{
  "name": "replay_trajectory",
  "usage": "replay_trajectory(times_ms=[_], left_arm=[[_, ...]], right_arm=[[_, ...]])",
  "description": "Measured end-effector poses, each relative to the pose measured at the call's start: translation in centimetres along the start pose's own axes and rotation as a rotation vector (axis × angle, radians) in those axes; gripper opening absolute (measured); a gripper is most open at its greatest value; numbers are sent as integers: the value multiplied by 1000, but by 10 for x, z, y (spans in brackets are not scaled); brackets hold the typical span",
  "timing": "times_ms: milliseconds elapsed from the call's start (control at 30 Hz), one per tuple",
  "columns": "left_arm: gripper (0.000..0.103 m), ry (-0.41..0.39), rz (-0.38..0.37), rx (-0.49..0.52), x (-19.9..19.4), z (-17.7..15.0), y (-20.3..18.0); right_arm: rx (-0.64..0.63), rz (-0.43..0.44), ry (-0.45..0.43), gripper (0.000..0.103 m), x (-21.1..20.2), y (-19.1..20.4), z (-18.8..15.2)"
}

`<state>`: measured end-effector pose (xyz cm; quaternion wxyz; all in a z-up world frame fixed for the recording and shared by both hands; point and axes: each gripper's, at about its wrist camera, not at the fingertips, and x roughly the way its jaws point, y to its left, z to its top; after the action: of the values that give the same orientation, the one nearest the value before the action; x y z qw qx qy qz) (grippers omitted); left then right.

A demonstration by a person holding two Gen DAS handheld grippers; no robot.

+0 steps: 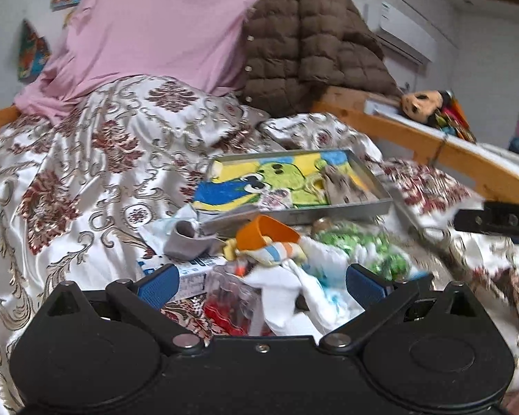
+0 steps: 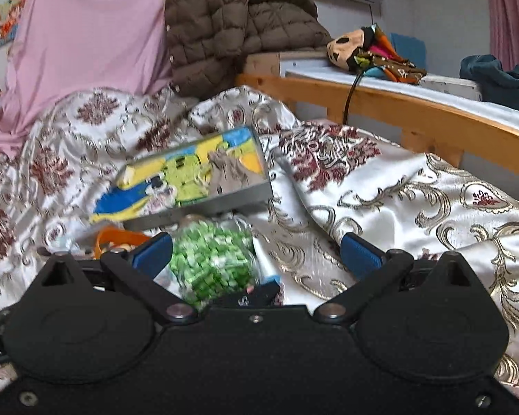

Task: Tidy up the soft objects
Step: 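Grasp the black Stella cloth with the right tool while the left tool grasps a white cloth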

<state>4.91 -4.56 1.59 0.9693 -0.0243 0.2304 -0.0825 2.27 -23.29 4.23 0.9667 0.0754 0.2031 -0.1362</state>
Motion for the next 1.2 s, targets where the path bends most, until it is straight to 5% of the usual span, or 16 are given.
replay_trajectory(times_ms=[433, 767, 1200], left_arm=[[102, 77, -45, 106, 14, -16, -17], [102, 67, -69, 107, 13, -14, -17], [102, 69, -145, 151, 20, -15, -27]], right_arm=[[17, -37, 225, 102, 31, -2, -4], [-31, 31, 350, 102, 52, 12, -11], [83, 125, 548, 102, 109, 2, -12]])
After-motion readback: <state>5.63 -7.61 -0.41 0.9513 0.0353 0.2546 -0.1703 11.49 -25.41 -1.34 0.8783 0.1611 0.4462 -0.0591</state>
